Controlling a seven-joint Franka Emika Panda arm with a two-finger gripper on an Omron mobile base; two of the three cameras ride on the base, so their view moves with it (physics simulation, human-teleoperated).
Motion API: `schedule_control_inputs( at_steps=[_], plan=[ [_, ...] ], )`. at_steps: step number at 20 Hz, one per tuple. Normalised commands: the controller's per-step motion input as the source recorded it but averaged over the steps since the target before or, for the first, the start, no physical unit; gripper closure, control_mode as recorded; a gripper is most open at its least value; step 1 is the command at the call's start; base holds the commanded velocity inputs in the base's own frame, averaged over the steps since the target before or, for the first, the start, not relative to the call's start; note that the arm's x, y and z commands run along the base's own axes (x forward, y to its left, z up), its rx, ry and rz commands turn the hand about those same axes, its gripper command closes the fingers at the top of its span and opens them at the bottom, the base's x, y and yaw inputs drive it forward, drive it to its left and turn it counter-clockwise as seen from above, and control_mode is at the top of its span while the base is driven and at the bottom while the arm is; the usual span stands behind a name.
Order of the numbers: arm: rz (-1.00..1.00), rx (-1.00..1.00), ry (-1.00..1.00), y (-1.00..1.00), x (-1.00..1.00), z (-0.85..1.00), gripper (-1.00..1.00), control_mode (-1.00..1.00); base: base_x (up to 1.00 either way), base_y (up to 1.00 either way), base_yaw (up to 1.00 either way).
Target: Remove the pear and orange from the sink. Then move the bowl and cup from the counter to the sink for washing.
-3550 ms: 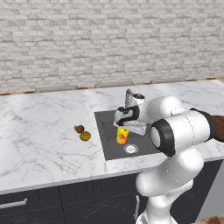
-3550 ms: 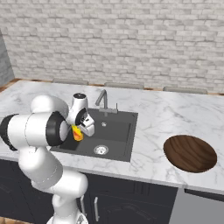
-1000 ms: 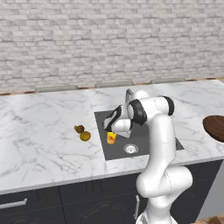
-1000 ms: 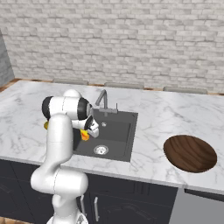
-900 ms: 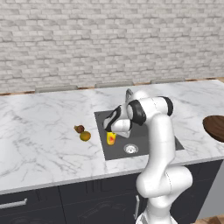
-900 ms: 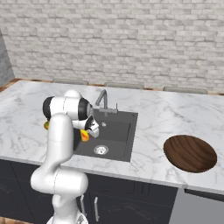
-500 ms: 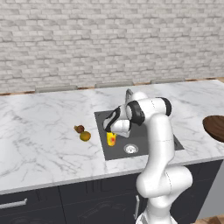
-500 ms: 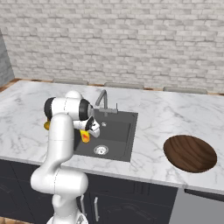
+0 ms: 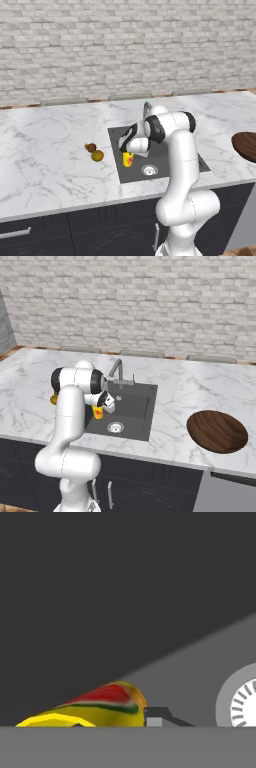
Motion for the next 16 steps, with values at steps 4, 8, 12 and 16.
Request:
schedule_control_inputs(
  at_steps=[4,8,12,16],
  plan=[
    [-0.02,0.00,-0.02,0.09,0.04,-0.22,1.00,-1.00,0.00,0.00,0.00],
    [-0.03,0.00,0.00,0.10,0.05,-0.19,-1.00,-1.00,0.00,0.00,0.00],
    [-0.03,0.00,-0.02,0.06,0.02,-0.09,-1.00,-1.00,0.00,0.00,0.00],
    [-0.02,0.00,0.00,0.00,0.00,-0.01,-1.00,-1.00,0.00,0.00,0.00]
  ],
)
